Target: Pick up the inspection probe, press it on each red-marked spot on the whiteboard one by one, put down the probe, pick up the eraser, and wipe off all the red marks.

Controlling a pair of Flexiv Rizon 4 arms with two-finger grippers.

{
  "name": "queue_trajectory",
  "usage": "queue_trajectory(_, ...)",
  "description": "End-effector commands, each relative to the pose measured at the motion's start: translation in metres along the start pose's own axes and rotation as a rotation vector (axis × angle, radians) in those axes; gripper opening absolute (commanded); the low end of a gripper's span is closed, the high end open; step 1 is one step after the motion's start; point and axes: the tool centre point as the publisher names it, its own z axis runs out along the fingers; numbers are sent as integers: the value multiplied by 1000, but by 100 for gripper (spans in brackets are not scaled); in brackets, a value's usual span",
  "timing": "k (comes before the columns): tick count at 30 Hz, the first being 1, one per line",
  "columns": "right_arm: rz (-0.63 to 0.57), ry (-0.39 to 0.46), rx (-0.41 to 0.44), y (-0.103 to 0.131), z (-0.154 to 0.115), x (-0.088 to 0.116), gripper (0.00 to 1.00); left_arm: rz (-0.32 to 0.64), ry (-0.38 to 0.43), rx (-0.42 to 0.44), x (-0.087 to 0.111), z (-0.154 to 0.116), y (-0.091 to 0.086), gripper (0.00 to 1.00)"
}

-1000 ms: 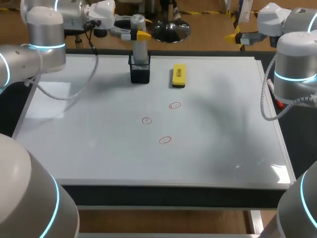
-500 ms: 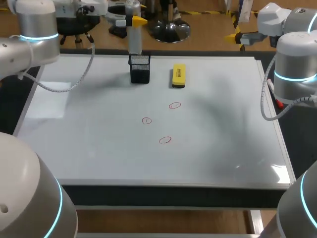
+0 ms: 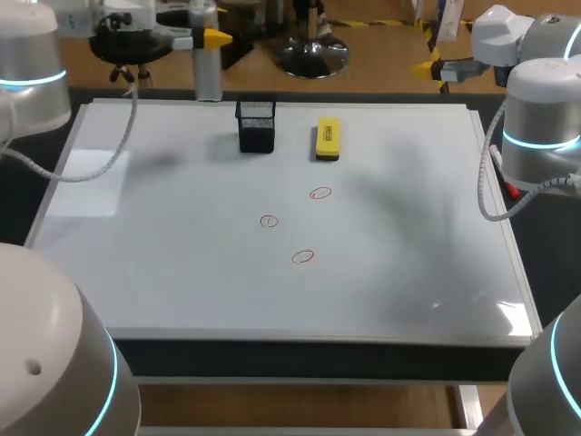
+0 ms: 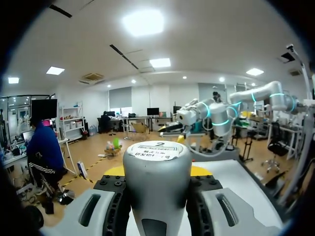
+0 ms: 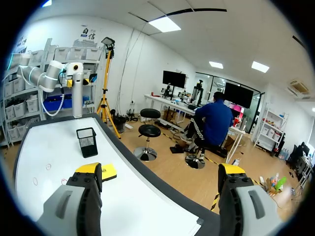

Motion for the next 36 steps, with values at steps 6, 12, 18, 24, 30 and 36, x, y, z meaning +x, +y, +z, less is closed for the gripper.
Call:
queue_trajectory(6,0,1,-1,0,0,0,100,2,-232,2,20,-51,8,0)
queue_trajectory(12,0,1,-1,0,0,0,100,-3,-297,2,28,-75,19,0)
queue_trajectory(18,0,1,-1,0,0,0,100,-13,-340,2,35,-96,34,0)
queue_trajectory(24,0,1,-1,0,0,0,100,-15,-369,5,40,-109,47,0)
queue_trajectory(30,0,1,-1,0,0,0,100,-9,-383,2,41,-114,54,0)
queue_trajectory(36,0,1,-1,0,0,0,100,-9,-383,2,41,-114,54,0)
